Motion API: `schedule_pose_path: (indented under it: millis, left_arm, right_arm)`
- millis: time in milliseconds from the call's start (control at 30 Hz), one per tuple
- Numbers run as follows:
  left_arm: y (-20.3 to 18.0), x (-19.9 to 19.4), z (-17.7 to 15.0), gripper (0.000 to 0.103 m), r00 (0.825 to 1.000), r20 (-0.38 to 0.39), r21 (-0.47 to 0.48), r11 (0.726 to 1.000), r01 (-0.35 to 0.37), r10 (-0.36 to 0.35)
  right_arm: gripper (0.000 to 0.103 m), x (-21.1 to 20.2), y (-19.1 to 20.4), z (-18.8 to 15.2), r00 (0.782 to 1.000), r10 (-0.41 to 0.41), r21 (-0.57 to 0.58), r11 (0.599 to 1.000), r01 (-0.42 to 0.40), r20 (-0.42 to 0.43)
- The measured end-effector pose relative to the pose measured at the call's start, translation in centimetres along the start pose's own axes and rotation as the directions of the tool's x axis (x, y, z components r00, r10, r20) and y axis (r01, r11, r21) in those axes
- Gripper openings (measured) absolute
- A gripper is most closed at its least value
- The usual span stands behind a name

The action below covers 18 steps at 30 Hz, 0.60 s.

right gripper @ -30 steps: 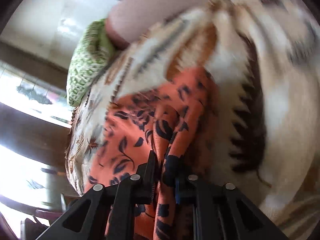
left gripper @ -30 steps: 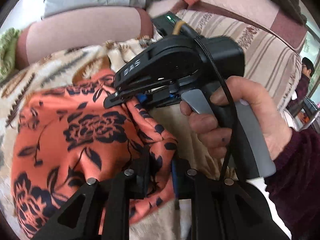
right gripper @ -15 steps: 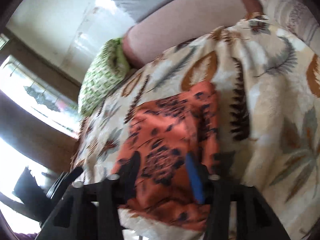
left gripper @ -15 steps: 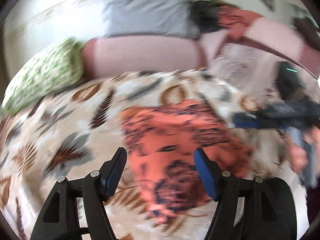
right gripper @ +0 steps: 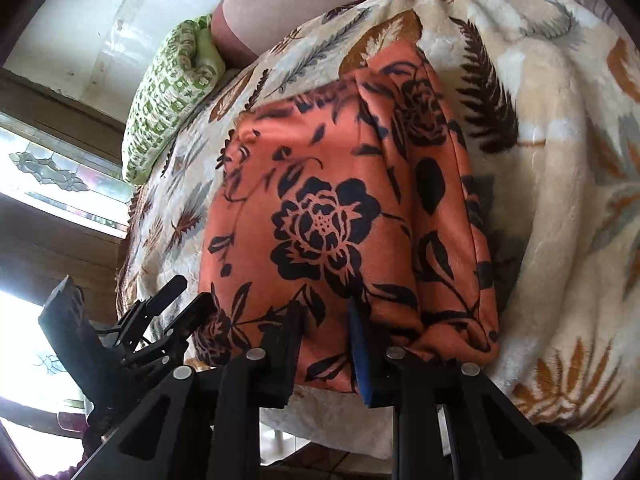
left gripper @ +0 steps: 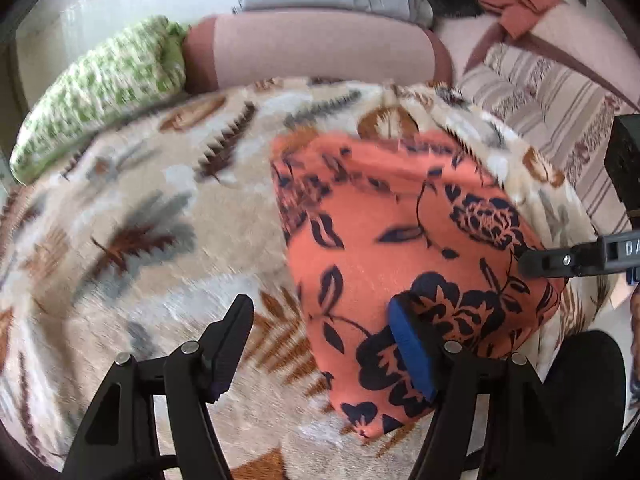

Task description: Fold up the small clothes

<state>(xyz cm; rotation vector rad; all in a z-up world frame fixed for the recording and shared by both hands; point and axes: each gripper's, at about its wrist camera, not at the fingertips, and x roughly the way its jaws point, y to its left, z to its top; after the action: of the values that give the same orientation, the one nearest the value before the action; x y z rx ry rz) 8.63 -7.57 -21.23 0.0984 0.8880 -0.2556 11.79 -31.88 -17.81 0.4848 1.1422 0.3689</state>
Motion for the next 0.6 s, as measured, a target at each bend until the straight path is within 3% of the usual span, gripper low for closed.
schedule_pose_path:
  millis: [100,200,333,500,600]
  left_arm:
    - [-0.2,-1.7,1.2,0.070,0.997,0.068,0.000,1.000,-0.024,0.024]
    - [-0.5,-1.7,2.3,0.070,0.996,0.081,0.009,0.999,-0.047,0.046]
    - [-1.0,-1.0,2.8,0.070,0.996,0.071,0.012,0.998,-0.054,0.053]
    - [-1.1,0.1,2.9,0.070,0.997,0.051,0.021,0.998,-0.068,0.066]
    - [-1.0,0.8,3.0,0.070,0.996,0.041,0.019,0.997,-0.075,0.074]
  right_arm:
    - [0.028,-1.1,1.3,1.7,0.998,-0.004,-0.032,0.999,0.006,0.065]
    - [0.028,-1.0,2.6,4.0,0.991,-0.074,-0.064,0.995,0.082,0.112]
    - [0.028,0.3,2.9,6.6,0.987,-0.097,-0.072,0.992,0.107,0.129]
    - [0.028,3.4,1.6,9.3,0.984,-0.149,-0.033,0.988,0.153,0.101]
    - [0.028,6.1,-0.6,10.1,0.983,-0.179,0.027,0.984,0.178,0.027]
